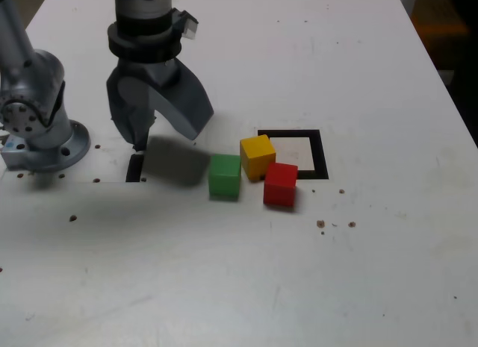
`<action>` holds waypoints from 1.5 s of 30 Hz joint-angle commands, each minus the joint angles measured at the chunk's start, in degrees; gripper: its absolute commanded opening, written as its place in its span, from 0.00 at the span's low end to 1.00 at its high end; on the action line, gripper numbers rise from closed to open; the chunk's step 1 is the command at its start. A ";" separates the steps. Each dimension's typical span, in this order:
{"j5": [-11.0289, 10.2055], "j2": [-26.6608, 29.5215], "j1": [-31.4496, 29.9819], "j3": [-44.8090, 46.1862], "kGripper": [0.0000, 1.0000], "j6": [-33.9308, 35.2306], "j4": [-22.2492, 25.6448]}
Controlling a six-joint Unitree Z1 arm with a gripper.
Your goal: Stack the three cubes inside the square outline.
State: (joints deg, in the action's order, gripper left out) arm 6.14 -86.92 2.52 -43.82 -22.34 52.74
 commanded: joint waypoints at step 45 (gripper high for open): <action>2.04 -16.92 0.03 -36.05 0.93 -1.92 0.71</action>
State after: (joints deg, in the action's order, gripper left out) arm 8.06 -103.43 2.41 -79.66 -24.21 53.62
